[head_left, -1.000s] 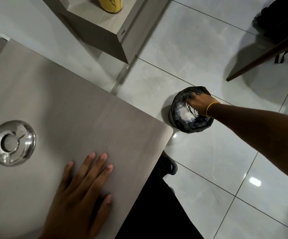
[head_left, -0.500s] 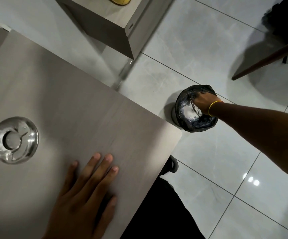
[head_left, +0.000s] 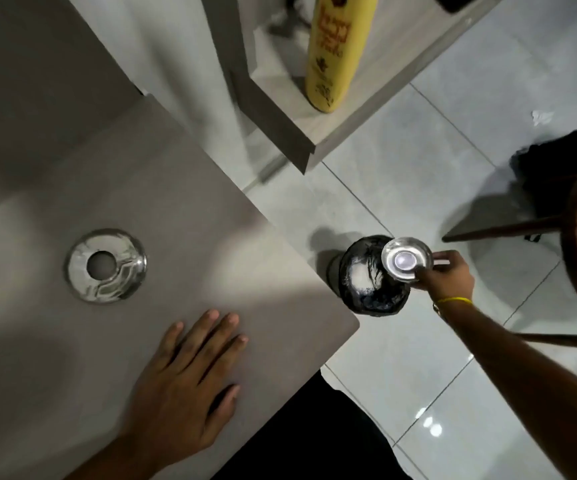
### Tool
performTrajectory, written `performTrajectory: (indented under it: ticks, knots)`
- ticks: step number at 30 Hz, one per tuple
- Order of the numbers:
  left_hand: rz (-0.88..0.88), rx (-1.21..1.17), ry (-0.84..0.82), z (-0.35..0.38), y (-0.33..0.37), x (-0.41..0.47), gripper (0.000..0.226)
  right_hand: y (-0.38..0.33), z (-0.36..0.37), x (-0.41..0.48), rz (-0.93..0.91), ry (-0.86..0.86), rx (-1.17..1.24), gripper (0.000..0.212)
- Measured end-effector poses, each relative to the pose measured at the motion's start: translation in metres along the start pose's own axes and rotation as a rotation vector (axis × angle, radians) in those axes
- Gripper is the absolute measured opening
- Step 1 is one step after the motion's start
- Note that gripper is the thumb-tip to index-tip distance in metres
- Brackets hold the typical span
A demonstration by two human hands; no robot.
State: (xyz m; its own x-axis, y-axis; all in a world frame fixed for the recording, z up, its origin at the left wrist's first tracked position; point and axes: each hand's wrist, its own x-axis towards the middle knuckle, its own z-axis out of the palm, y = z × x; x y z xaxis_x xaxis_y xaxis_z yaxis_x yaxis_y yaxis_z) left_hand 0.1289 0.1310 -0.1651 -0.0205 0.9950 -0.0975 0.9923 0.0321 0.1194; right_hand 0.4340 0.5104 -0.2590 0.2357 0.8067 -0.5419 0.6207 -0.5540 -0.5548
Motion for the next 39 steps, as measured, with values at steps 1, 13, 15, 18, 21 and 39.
performTrajectory:
  ticks: [1, 13, 15, 18, 21, 39]
  knots:
    - [-0.042, 0.0, 0.008, -0.001, 0.001, 0.0, 0.078, -0.015, -0.004, -0.016, -0.029, -0.001, 0.042, 0.031]
    - [-0.711, -0.156, 0.268, -0.013, 0.022, -0.006, 0.072, -0.146, 0.066, -0.233, -0.473, -0.44, 0.043, 0.035]
    - [-0.851, -0.202, 0.303, -0.017, 0.012, -0.022, 0.071, -0.154, 0.091, -0.267, -0.489, -0.525, 0.008, 0.038]
    - [-1.053, -0.223, 0.319, -0.019, -0.008, -0.061, 0.069, -0.156, 0.131, -0.313, -0.564, -0.65, -0.091, 0.041]
    - [-1.183, -0.201, 0.332, -0.014, -0.031, -0.1, 0.069, -0.15, 0.165, -0.344, -0.592, -0.713, -0.144, 0.041]
    - [-1.212, -0.113, 0.326, 0.001, -0.055, -0.134, 0.067, -0.166, 0.204, -0.409, -1.224, -0.493, -0.502, 0.026]
